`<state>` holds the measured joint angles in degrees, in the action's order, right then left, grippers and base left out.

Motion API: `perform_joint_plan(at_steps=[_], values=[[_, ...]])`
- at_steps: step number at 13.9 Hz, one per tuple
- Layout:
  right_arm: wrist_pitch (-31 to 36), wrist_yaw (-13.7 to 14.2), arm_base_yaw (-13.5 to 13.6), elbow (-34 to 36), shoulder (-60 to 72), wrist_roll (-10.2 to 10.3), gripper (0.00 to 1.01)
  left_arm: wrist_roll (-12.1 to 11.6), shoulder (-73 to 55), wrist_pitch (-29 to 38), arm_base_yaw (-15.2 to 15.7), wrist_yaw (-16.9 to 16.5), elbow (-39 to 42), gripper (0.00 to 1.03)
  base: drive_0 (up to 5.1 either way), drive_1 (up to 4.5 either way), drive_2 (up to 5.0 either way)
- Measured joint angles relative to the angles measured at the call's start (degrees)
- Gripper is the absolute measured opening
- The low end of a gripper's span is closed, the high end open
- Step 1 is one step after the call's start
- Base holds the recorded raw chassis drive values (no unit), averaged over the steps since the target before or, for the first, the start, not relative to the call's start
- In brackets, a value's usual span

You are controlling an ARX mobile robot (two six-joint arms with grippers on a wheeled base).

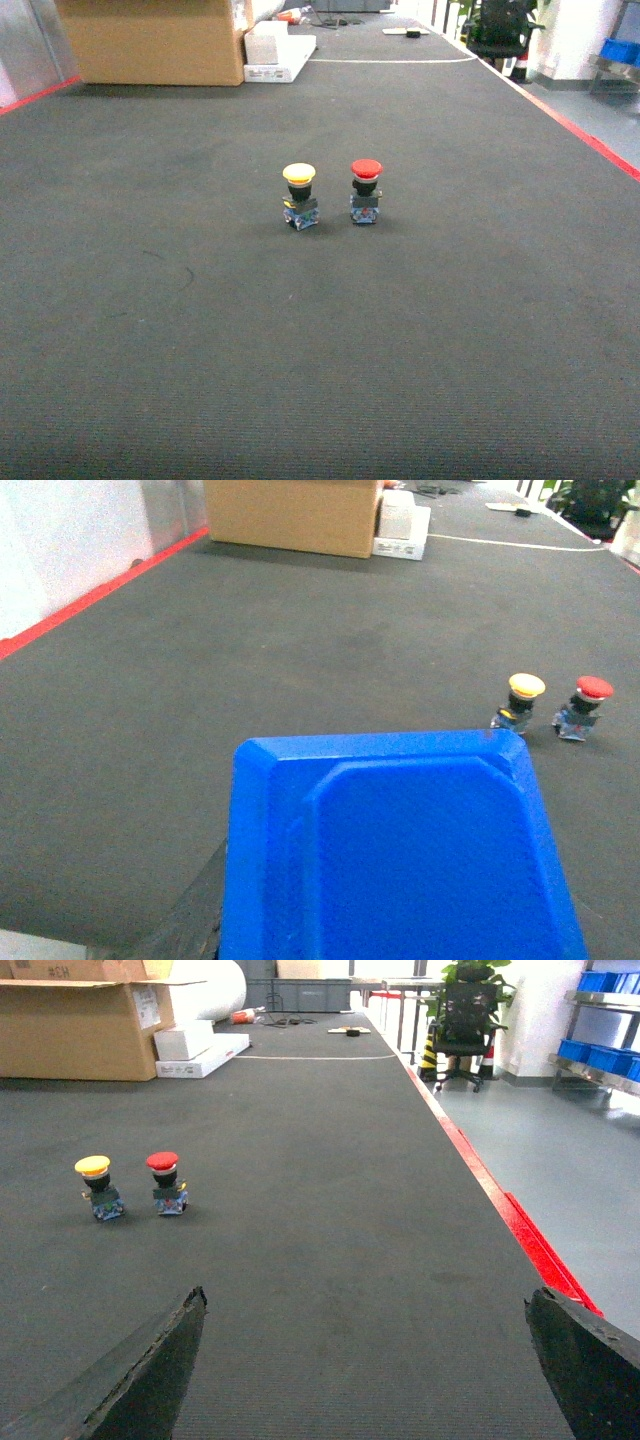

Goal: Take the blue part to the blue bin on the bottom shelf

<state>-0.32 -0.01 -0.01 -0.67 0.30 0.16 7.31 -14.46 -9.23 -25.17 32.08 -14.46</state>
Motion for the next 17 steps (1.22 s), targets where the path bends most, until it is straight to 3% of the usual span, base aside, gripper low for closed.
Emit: perform_joint_plan(at_steps=[17], values=[[0.0,-0.1,0.0,0.0,0.0,0.0,0.98,-0.2,0.1,0.3,-0.9,1.2,1.1,0.44,0.0,0.00,0.0]])
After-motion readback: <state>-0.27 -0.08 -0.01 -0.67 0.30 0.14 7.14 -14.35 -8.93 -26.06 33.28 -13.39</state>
